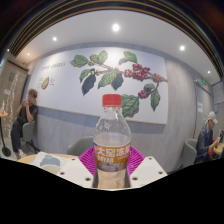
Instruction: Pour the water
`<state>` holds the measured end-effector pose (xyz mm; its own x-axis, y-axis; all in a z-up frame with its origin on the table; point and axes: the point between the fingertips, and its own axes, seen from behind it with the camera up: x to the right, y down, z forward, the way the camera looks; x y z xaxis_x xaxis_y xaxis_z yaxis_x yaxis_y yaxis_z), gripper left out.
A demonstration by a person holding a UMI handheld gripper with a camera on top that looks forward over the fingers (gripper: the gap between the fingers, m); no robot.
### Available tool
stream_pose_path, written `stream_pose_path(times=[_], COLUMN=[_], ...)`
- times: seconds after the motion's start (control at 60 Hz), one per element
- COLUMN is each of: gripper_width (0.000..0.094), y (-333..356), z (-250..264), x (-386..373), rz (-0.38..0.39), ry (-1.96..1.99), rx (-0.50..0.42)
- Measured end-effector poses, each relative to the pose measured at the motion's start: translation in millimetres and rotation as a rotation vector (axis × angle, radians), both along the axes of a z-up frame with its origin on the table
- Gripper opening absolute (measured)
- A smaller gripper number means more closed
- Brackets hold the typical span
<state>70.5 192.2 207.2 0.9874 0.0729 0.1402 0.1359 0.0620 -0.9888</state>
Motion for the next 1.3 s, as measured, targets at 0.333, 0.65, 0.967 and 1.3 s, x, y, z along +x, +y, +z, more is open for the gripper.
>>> stream_pose_path(times=[0.333,0.65,0.967,1.3], gripper_width=[0.0357,0.0526,0.0848,0.0843], y=[17,23,-52,-183], z=[-82,-75,-89,-91], x=[-4,12,15,-23], rz=[0.100,0.083,0.116,0.308], ry=[0.131,0.117,0.070,0.165], rx=[-0.080,-0.090,-0.203,-0.285])
